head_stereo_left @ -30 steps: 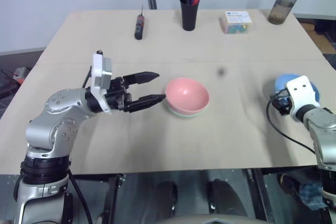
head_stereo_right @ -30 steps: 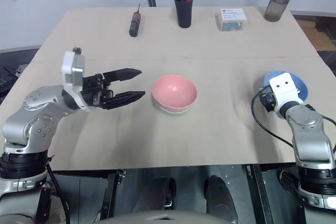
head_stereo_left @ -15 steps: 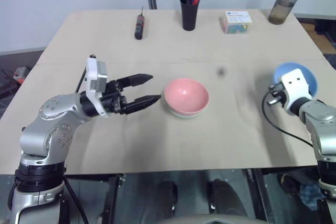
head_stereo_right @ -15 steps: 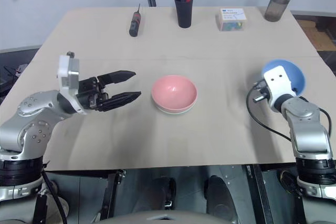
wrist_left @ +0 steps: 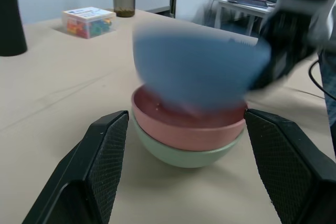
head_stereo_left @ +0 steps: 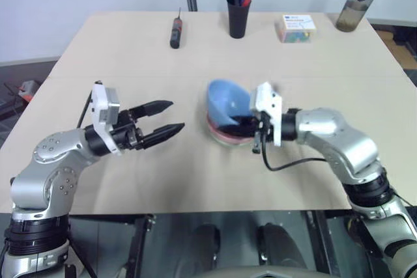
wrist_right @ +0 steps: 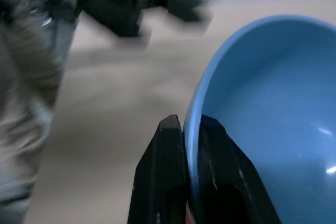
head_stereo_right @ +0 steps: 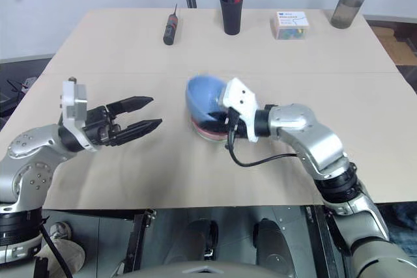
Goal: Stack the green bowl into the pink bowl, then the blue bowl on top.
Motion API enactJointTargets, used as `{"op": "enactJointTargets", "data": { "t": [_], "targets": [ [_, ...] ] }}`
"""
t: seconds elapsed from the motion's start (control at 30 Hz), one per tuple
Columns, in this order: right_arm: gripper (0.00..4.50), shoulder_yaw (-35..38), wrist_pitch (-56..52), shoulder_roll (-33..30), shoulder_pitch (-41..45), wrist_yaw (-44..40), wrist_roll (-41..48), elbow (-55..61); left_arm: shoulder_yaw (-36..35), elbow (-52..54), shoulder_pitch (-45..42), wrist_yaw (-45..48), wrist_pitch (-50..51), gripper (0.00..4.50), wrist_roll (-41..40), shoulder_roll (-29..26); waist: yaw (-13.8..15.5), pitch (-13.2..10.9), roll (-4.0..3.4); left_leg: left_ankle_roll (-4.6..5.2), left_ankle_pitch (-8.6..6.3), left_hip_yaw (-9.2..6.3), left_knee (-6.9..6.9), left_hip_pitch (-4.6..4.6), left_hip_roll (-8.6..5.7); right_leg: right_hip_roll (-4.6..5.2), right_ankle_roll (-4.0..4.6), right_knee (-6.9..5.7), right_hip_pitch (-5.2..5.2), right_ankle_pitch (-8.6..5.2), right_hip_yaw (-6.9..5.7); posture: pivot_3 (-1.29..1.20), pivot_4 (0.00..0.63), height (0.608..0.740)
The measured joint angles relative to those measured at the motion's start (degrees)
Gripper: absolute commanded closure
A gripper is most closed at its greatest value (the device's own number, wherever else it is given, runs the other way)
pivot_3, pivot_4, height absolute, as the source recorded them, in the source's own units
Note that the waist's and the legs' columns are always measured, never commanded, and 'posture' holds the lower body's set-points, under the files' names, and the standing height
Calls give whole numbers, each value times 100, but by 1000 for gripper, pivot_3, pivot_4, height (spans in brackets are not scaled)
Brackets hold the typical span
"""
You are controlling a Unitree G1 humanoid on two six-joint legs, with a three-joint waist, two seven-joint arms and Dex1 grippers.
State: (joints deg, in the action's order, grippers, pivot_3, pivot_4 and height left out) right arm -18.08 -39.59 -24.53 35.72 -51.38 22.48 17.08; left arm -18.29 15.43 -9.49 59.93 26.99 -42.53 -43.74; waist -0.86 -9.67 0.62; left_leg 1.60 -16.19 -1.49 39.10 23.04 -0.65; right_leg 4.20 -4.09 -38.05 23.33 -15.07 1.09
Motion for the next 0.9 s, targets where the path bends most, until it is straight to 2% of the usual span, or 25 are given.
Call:
{"op": "enactJointTargets", "data": {
  "t": [0.2, 0.23, 0.37, 0.4, 0.47, 0.73, 0.8, 0.9],
  "targets": [
    [426, 93, 260, -124, 2, -181, -67, -173, -201, 299, 284, -285, 172, 793, -95, -25, -6, 0, 0, -1, 0, 0, -1, 2, 4, -2, 0, -1, 2, 0, 0, 0, 150, 740],
    [144, 204, 291, -174, 2, -144, -61, -121, -196, 377, 345, -378, 248, 793, -62, -66, -6, 0, 0, -1, 0, 0, -1, 3, 4, -1, 0, -1, 2, 0, 1, 0, 150, 740],
    [144, 747, 241, -500, -164, -74, 135, 351, -174, 515, 550, -475, 262, 793, 91, -154, 22, 0, 0, 0, -1, -4, -2, 8, 3, 2, 0, 4, 2, 0, -3, 0, 150, 740],
    [144, 1211, 103, -852, -426, -65, 363, 729, -163, 545, 670, -498, 250, 793, 202, -203, 43, 0, 0, 0, -1, -13, -1, 18, -1, 7, 0, 9, 4, 0, -11, 0, 150, 740],
    [144, 1619, -47, -1101, -611, -35, 513, 933, -163, 543, 714, -518, 229, 793, 293, -215, 46, 1, 1, 1, -1, -13, -1, 23, -2, 10, 0, 10, 5, 0, -13, 0, 150, 740],
    [144, 3479, -786, -2236, -2084, 97, 1289, 1811, -406, 577, 933, -369, 200, 793, 306, -480, 14, 0, -1, 26, -16, -5, -3, 18, 2, 9, 0, 8, 4, 0, -7, 0, 150, 740],
    [144, 4174, -1061, -2646, -2767, -36, 1513, 1941, -623, 535, 1201, -84, 189, 793, 312, -749, 27, 0, -1, 29, -17, -4, -3, 17, 2, 9, 0, 11, 2, 0, -7, 0, 150, 740],
    [144, 4702, -1167, -2931, -3194, -213, 1707, 2007, -767, 392, 1252, 187, 154, 793, 299, -901, 24, -1, -1, 30, -18, 0, -3, -10, 3, 7, 0, 10, -24, -1, -7, 0, 150, 740]
  ]
}}
